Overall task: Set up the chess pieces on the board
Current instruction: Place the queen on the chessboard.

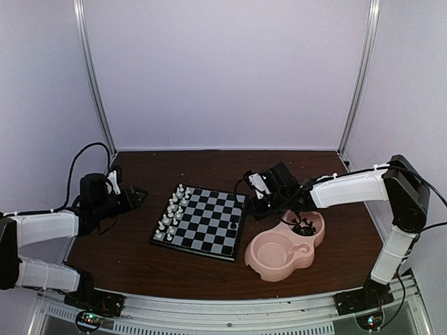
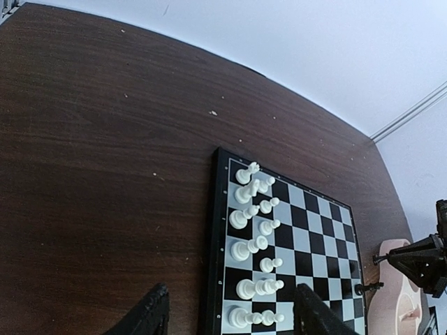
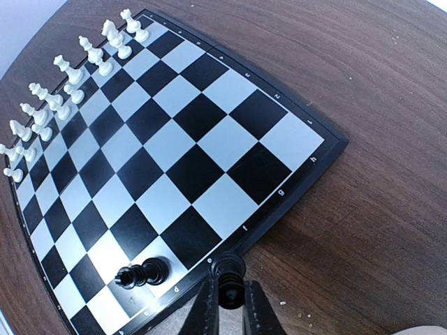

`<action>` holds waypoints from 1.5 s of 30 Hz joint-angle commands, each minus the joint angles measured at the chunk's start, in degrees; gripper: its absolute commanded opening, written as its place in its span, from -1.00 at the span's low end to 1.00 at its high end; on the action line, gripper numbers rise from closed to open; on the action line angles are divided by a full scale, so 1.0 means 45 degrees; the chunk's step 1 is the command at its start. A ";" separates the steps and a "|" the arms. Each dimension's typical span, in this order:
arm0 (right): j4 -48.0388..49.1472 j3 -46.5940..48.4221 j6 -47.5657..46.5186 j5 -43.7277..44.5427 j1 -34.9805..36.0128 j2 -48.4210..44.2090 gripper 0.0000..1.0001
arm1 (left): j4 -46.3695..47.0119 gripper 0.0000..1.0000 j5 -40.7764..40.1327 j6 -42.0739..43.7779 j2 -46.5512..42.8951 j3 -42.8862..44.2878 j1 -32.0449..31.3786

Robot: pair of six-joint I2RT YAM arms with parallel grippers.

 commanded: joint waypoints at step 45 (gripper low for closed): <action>-0.2547 0.1966 -0.3577 0.1553 0.3371 0.0846 -0.68 | 0.0443 0.18 -0.0044 -0.0120 -0.0467 0.0167 -0.0209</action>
